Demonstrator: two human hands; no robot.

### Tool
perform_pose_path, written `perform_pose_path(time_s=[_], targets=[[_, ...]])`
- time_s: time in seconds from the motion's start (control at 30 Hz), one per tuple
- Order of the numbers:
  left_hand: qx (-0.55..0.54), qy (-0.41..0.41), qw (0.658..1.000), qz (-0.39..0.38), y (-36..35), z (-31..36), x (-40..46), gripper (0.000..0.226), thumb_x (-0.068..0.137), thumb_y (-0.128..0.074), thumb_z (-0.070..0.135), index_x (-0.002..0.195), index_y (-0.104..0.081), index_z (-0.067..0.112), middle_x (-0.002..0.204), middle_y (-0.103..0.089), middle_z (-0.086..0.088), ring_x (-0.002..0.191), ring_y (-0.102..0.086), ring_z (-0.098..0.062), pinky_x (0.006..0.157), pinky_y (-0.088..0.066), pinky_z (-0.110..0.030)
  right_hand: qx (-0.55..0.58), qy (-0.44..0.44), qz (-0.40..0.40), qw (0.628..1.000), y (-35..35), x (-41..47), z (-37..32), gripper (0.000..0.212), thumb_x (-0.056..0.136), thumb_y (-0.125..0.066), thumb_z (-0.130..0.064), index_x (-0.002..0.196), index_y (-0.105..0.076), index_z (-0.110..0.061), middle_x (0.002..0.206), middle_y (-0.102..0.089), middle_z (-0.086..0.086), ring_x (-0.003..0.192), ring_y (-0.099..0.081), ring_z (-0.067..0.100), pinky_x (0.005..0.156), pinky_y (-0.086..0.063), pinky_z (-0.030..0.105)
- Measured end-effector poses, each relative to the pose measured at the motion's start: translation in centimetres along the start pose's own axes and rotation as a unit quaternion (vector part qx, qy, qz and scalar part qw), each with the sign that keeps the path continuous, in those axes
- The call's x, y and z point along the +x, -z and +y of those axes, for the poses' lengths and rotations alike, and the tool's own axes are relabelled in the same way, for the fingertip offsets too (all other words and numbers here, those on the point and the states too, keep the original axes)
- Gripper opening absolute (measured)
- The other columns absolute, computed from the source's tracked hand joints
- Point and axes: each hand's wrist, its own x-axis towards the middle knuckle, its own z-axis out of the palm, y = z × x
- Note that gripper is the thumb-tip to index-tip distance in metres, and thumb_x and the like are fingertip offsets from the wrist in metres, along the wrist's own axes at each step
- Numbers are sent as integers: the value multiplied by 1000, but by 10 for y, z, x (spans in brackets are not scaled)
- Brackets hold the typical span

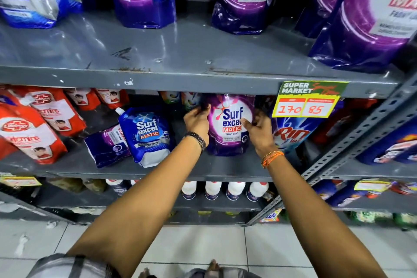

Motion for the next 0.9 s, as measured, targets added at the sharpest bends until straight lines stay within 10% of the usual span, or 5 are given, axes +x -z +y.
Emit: perform_pose_path(time_s=[0.13,0.3,0.67,0.9], targets=[[-15,3,999,-45,-8,-2,9,8,89,-66,-5,94,-66,0,92,-64,-5,82,-57,-12,71,-52,-13,10,16,83,996,0,-8,3,25,85,-73,3,104,-58,11,98,-71,19,86,-71,20,65,-59,17],[22,-2,997,-75,-8,-15,17,30,88,-67,-3,116,-61,-11,107,-62,-11,99,-55,-18,101,-48,-31,11,37,104,994,1,-16,17,31,79,-74,10,101,-56,-2,89,-65,3,73,-65,-9,68,-56,12],[189,-115,962,-160,57,4,26,33,84,-70,-8,116,-67,-2,111,-68,-4,99,-63,-12,84,-53,-9,128,-16,220,967,-10,-30,41,49,75,-78,11,107,-51,-14,90,-54,-4,83,-55,4,75,-53,17],[224,-128,963,79,181,39,82,33,81,-69,-9,113,-71,1,112,-72,-14,92,-62,-18,72,-53,-6,177,-151,109,966,-87,-68,56,37,84,-63,19,92,-53,-16,64,-55,1,57,-53,3,61,-54,19]])
